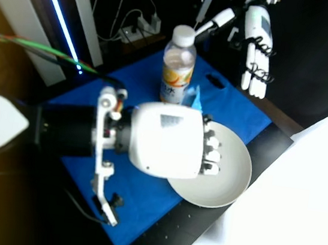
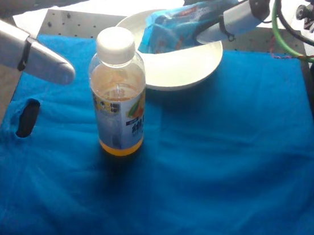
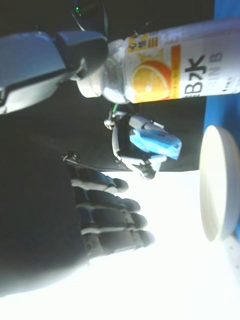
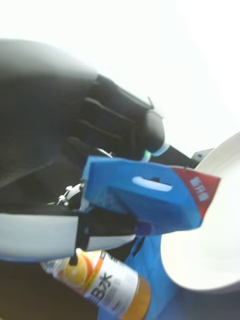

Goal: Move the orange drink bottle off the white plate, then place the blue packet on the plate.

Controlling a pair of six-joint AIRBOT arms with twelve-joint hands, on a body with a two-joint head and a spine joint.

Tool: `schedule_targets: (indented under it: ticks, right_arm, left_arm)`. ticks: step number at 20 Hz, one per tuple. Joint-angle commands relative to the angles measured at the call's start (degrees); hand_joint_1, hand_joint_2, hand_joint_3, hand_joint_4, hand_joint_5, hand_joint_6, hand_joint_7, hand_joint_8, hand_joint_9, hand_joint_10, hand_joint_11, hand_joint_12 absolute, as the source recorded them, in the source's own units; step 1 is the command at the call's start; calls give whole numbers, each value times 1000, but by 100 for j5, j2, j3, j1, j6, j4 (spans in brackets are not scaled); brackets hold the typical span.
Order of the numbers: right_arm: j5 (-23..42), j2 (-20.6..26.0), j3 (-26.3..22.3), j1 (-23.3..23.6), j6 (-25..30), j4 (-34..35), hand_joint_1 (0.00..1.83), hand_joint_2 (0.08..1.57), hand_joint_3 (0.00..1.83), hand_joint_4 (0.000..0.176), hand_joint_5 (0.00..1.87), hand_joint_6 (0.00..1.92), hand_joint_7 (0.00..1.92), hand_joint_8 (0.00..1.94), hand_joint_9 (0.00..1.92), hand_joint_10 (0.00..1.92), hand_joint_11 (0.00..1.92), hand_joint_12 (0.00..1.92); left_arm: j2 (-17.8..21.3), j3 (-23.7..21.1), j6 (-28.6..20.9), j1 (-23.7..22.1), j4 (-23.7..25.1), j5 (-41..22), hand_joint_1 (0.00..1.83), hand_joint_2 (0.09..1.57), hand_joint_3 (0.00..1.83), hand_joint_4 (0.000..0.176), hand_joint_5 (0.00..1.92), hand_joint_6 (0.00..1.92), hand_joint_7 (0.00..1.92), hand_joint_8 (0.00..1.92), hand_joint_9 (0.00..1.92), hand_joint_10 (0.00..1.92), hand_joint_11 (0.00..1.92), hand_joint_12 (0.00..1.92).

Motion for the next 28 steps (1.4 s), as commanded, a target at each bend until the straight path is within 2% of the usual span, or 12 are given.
schedule_targets:
  ticks: [1,5,10,13,15,19,20,24,25,26,27,28]
  right_arm:
    - [186,-65,97,68,59,416,1191,1033,1,0,1170,643,777,1522,528,1850,450,1921]
    - [36,-338,463,67,137,416,1184,1032,0,0,1177,635,627,1929,541,1921,624,1921]
    - [-16,-766,1051,-97,408,424,1191,999,0,0,1277,451,774,1941,694,1921,780,1921]
    - [-16,-900,1253,-228,535,420,1159,997,0,0,1290,430,810,1875,641,1921,657,1921]
    - [-16,-971,1336,-264,601,342,1167,987,0,0,1328,358,762,1888,566,1921,528,1921]
    - [-16,-1084,1413,-287,612,153,1206,986,0,0,1339,324,720,1873,479,1921,454,1921]
    - [-15,-1108,1412,-290,612,143,1206,983,0,0,1350,303,717,1807,453,1921,401,1921]
    - [-15,-1139,1415,-308,612,127,1180,988,0,0,1325,357,639,1752,424,1921,309,1921]
    - [-15,-1139,1414,-314,612,127,1182,990,1,0,1308,389,735,1516,434,1808,208,1921]
    - [-15,-1139,1414,-317,612,127,1266,1029,9,0,1214,382,1056,1066,523,1222,107,1681]
    - [-14,-1139,1414,-319,612,127,1359,1000,0,0,1054,173,1220,633,644,843,155,1490]
    - [-12,-1140,1414,-319,612,118,1379,979,2,0,1046,54,1280,491,714,666,192,1424]
  left_arm:
    - [-45,29,-56,-105,-215,-485,585,691,0,164,0,0,0,0,0,0,0,0]
    - [-82,40,-59,-199,-190,-523,560,676,0,166,0,0,0,0,0,0,0,0]
    - [-120,62,-75,-278,-115,-530,555,704,4,125,0,0,0,0,0,0,0,0]
    - [-117,67,-87,-281,-114,-540,566,710,6,140,0,0,0,0,0,0,0,0]
    - [-116,66,-96,-289,-114,-565,556,701,1,121,0,0,0,0,0,0,0,0]
    - [-117,65,-98,-298,-114,-575,585,700,0,172,0,0,0,0,0,0,0,0]
    - [-117,64,-98,-298,-113,-587,596,695,0,147,0,0,0,0,0,0,0,0]
    - [-118,62,-100,-298,-114,-601,598,696,0,144,0,0,0,0,0,0,0,0]
    - [-118,62,-101,-298,-114,-602,582,689,0,146,0,0,0,0,0,0,0,0]
    - [-118,63,-101,-298,-114,-602,604,678,0,156,0,0,0,0,0,0,0,0]
    - [-118,63,-101,-298,-114,-602,601,694,0,146,0,0,0,0,0,0,0,0]
    - [-118,63,-101,-298,-114,-606,603,695,0,146,0,0,0,0,0,0,0,0]
